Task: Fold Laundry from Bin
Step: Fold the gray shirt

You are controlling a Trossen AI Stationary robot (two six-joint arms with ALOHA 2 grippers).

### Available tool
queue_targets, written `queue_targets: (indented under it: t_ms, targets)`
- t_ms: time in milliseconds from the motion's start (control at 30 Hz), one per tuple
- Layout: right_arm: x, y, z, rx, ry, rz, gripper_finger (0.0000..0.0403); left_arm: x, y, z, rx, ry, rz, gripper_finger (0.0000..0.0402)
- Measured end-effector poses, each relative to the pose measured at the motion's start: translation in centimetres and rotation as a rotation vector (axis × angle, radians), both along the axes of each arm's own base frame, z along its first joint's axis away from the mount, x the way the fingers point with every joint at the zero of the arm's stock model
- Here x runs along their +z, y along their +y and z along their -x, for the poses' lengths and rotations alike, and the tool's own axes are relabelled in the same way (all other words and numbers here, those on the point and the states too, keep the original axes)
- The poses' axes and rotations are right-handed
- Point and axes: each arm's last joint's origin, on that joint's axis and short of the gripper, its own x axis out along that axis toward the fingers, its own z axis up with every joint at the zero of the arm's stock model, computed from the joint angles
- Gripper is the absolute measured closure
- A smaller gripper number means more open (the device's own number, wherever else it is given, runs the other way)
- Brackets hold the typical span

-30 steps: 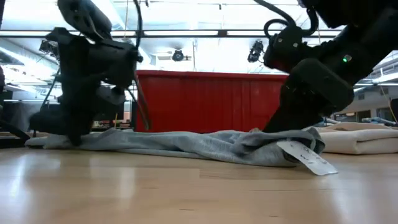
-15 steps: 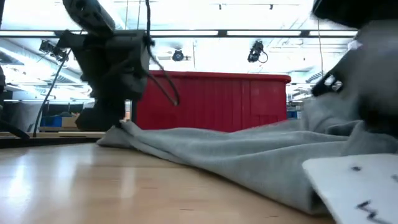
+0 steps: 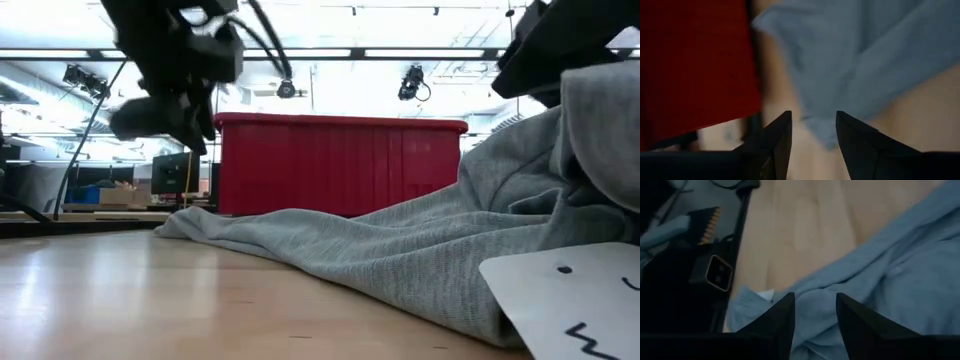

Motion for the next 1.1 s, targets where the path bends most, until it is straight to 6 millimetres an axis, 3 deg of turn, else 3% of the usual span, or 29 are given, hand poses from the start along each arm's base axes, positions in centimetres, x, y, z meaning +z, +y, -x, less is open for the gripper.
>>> queue_targets:
  t_ms: [267,433,567,667,833,1000,1100]
  targets:
    - [-0.3,-0.8,1.2,-0.165,0.007,0.134,0.0252,-1.4,-4.7,-1.1,-0.09,-0.238,0.455,0.0242]
    - [-1.3,-1.6,1.1,-0.299,-0.072,0.244,0.0252,-3.0,-7.8,-1.5,-0.274,-0.506,0.537,0.0242]
    - [-1.5,-1.7,1.5,-0.297,-0.038,0.21,0.0252,-3.7,-8.8,-1.3,-0.389,-0.698,0.592,0.0242]
    - [-1.6,-1.0,2.0,-0.261,-0.006,0.15,0.0252,-3.5,-8.5,-1.6,-0.371,-0.76,0.615,0.0242]
    - [-2.3,-0.8,2.6,-0.234,0.046,0.126,0.0252,-4.2,-6.9,-1.9,-0.268,-0.701,0.609,0.0242]
    - [-3.2,-1.1,3.1,-0.224,0.105,0.099,0.0252,-6.0,-3.1,-1.4,-0.064,-0.544,0.473,0.0242]
    - [-3.4,-1.3,3.3,-0.228,0.119,0.104,0.0252,-6.7,-0.3,-0.5,0.059,-0.425,0.298,0.0242]
